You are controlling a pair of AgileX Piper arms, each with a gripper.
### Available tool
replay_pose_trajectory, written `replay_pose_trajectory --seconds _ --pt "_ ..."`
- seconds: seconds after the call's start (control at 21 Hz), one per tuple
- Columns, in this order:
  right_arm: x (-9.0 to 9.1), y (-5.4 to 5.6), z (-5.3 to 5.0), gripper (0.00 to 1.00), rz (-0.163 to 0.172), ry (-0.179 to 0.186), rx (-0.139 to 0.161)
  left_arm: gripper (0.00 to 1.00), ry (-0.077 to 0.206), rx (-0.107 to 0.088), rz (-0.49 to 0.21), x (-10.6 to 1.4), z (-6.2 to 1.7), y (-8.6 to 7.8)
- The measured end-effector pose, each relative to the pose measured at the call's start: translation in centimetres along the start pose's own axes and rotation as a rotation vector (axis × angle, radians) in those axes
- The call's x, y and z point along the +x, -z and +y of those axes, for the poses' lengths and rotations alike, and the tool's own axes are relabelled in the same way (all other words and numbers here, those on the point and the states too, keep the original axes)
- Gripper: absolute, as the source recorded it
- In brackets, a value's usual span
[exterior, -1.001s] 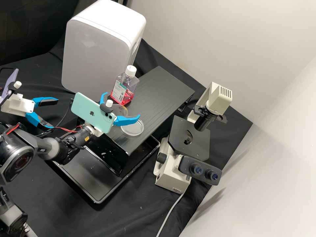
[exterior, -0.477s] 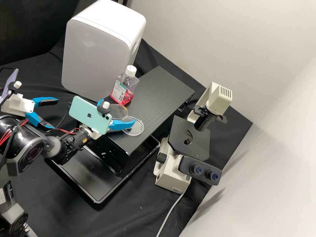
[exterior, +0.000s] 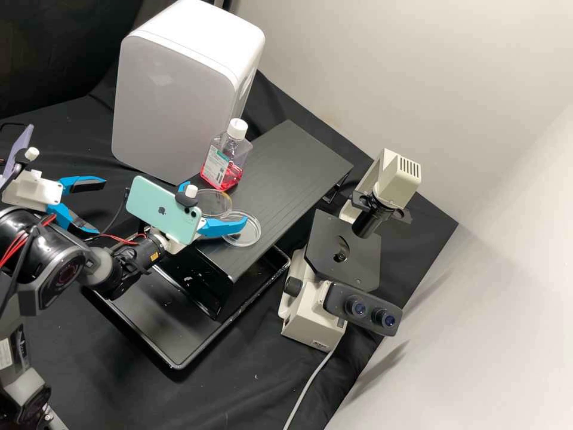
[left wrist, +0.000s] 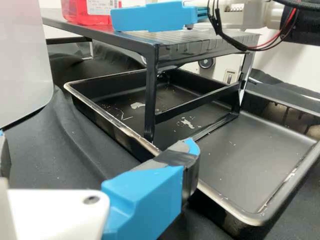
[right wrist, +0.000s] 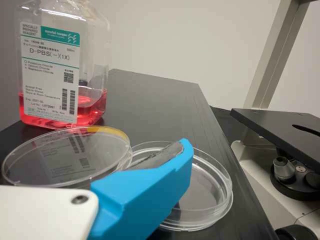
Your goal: Place the lid on the petri dish
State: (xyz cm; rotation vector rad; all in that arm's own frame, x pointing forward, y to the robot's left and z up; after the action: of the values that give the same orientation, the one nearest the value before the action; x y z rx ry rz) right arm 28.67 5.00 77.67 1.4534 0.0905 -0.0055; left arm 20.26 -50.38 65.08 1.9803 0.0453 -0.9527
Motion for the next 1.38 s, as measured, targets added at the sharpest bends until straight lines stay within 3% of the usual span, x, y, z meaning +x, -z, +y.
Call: replay_pose_trajectory --seconds 0.19,0.24,1.38 --pt "0.0 0.04 0.05 1.0 0.004 -0.006 0.0 1.0 0.0 0.0 0.0 0.0 0.0 0.0" --pt "0.0 0.04 0.05 0.0 0.004 -0.006 0.0 1.0 0.0 0.0 0.0 0.0 0.0 0.0" --pt "0.0 0.04 0.05 0.0 0.004 -0.006 0.0 1.0 0.0 0.0 0.0 0.0 0.0 0.0"
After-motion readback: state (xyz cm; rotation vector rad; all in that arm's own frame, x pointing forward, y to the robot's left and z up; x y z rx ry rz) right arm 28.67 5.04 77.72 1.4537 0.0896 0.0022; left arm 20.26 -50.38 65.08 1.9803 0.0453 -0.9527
